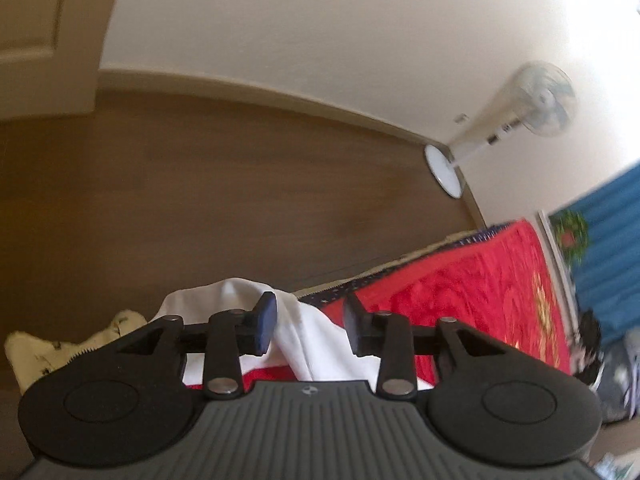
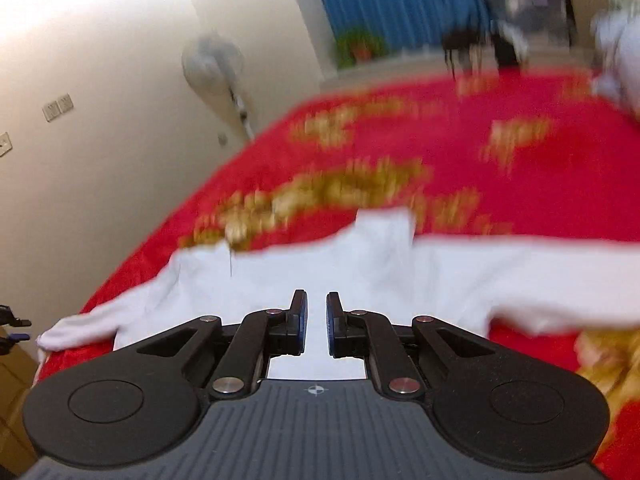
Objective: Fold small clothes
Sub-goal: 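Lift the hem with the left gripper and lay it flat while the right gripper releases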
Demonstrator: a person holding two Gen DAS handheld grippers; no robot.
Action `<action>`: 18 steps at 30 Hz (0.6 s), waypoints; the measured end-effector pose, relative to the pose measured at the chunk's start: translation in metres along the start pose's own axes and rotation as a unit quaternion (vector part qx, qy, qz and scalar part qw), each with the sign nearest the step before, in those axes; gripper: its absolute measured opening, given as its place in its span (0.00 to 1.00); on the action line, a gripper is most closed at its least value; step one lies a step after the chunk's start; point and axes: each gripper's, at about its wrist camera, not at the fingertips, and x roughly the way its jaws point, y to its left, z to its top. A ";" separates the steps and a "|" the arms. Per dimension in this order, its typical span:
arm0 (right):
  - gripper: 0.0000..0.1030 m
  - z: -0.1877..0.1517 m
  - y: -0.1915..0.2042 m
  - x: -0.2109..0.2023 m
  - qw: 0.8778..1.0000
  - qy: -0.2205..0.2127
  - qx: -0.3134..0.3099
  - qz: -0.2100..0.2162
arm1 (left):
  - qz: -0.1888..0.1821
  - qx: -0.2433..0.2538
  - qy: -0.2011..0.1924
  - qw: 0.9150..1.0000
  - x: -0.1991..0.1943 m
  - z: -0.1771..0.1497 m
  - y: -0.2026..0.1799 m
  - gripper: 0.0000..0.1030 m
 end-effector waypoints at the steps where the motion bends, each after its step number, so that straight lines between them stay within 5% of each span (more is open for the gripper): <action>1: 0.10 -0.001 0.001 0.010 1.000 0.012 -0.009 -0.008 | 0.005 -0.013 0.001 1.000 0.002 0.001 0.002 0.38; 11: 0.10 -0.020 -0.002 0.058 0.994 0.099 -0.001 -0.047 | 0.083 0.001 0.029 0.996 0.045 0.015 0.004 0.38; 14: 0.10 -0.023 -0.003 0.054 0.994 0.098 0.002 -0.053 | 0.113 0.016 0.005 0.993 0.046 0.016 0.000 0.05; 18: 0.10 -0.022 -0.003 0.054 0.993 0.098 0.000 -0.060 | 0.165 0.074 -0.075 0.981 0.024 0.009 -0.031 0.00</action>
